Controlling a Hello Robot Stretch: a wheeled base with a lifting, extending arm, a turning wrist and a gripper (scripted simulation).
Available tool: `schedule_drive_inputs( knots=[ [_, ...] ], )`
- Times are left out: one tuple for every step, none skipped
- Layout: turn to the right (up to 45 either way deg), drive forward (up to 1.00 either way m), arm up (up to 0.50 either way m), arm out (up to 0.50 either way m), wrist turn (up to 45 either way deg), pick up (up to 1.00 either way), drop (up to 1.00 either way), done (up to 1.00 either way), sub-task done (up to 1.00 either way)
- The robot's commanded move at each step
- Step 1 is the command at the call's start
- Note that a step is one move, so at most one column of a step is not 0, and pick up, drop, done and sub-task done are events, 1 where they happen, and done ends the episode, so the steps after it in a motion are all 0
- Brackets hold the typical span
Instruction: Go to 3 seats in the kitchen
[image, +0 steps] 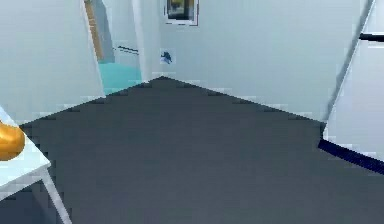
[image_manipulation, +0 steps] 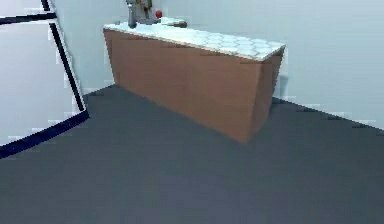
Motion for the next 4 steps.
schedule_drive_inputs(
  knots=[
    [-9.0, 0.0, 0.0, 0.0, 0.0, 0.0, 0.0, 0.0, 0.0],
    [0.0, 1.0, 0.0, 0.0, 0.0, 0.0, 0.0, 0.0, 0.0],
    [-24.0, 0.0, 0.0, 0.0, 0.0, 0.0, 0.0, 0.0, 0.0],
    [0.0, 0.1, 0.0, 0.0, 0.0, 0.0, 0.0, 0.0, 0.0]
  ],
)
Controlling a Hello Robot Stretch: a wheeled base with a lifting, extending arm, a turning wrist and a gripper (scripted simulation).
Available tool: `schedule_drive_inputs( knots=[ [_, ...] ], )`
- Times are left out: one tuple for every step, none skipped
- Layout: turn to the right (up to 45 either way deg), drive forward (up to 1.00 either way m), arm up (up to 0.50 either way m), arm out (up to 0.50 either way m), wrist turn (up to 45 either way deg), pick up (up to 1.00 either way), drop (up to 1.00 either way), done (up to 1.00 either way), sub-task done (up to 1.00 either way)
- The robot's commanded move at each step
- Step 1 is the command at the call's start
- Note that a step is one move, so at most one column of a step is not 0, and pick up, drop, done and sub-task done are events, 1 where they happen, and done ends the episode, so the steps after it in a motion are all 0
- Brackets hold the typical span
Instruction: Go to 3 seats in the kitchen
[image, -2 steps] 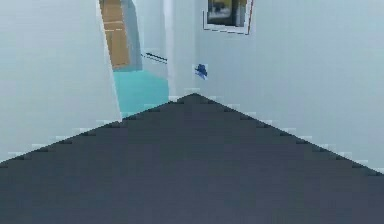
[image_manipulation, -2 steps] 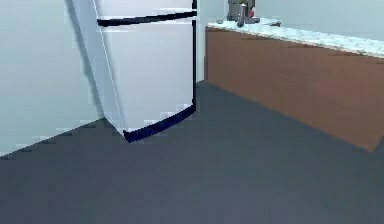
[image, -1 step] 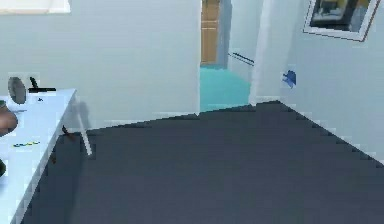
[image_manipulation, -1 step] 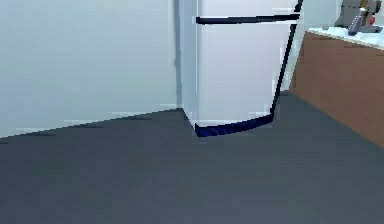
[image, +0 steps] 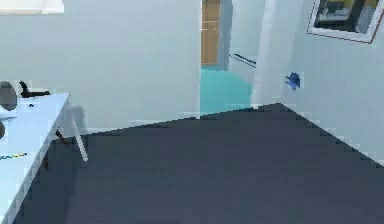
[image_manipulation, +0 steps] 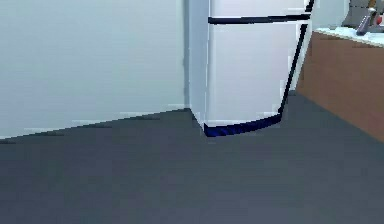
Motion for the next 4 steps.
schedule_drive_inputs(
  knots=[
    [-18.0, 0.0, 0.0, 0.0, 0.0, 0.0, 0.0, 0.0, 0.0],
    [0.0, 1.0, 0.0, 0.0, 0.0, 0.0, 0.0, 0.0, 0.0],
    [0.0, 0.7, 0.0, 0.0, 0.0, 0.0, 0.0, 0.0, 0.0],
    [-45.0, 0.0, 0.0, 0.0, 0.0, 0.0, 0.0, 0.0, 0.0]
  ],
)
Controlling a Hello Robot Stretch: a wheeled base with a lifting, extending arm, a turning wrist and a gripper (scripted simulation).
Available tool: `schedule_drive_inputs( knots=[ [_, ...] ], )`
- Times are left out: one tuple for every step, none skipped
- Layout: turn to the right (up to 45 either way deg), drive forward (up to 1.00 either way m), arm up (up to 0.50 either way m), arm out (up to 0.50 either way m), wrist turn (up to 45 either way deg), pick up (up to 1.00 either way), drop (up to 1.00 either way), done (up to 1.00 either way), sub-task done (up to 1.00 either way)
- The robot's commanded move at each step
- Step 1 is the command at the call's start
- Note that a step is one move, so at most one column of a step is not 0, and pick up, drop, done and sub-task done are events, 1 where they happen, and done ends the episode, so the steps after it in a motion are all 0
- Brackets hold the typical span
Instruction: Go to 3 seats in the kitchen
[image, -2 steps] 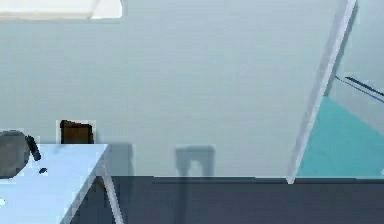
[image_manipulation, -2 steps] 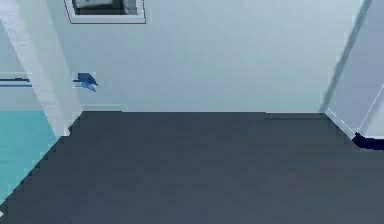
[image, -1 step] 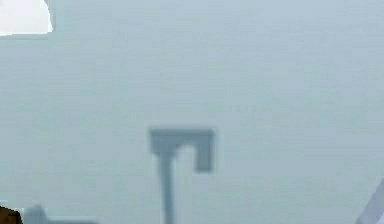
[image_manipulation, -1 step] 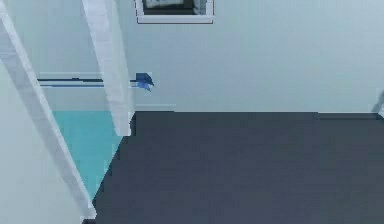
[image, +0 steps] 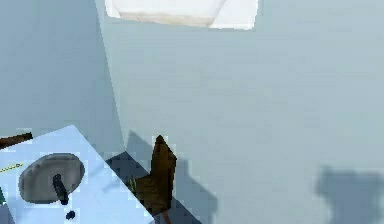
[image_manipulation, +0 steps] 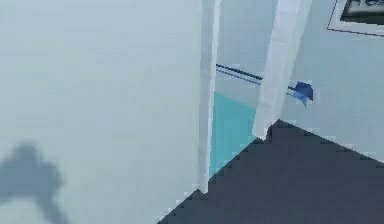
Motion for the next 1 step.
schedule_drive_inputs(
  knots=[
    [-18.0, 0.0, 0.0, 0.0, 0.0, 0.0, 0.0, 0.0, 0.0]
  ],
)
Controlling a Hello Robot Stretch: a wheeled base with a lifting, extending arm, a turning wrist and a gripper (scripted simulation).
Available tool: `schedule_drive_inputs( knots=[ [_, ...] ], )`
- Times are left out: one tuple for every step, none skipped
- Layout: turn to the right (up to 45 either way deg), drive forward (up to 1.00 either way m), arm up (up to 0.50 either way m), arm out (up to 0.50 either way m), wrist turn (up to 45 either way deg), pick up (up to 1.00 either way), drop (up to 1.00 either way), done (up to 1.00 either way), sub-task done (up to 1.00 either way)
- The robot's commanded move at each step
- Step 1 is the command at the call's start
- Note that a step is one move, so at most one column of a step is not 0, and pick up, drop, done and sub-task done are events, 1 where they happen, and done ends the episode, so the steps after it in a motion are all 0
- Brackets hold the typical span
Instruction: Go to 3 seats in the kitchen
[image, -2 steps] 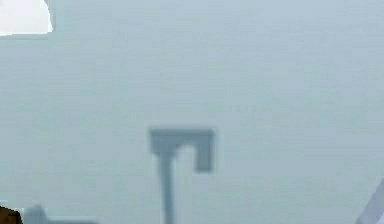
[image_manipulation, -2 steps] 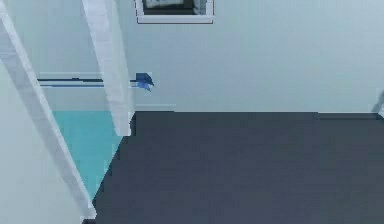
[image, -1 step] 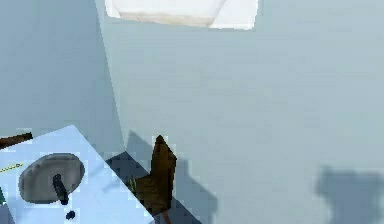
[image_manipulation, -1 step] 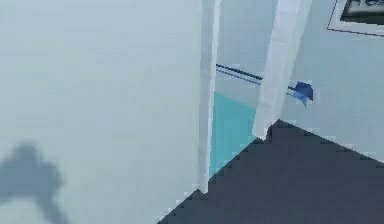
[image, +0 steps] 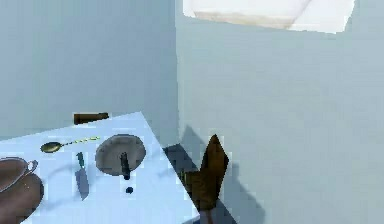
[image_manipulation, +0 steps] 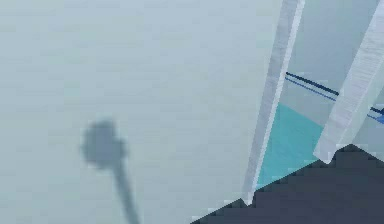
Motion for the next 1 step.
schedule_drive_inputs(
  knots=[
    [0.0, 0.0, 0.0, 0.0, 0.0, 0.0, 0.0, 1.0, 0.0]
  ],
)
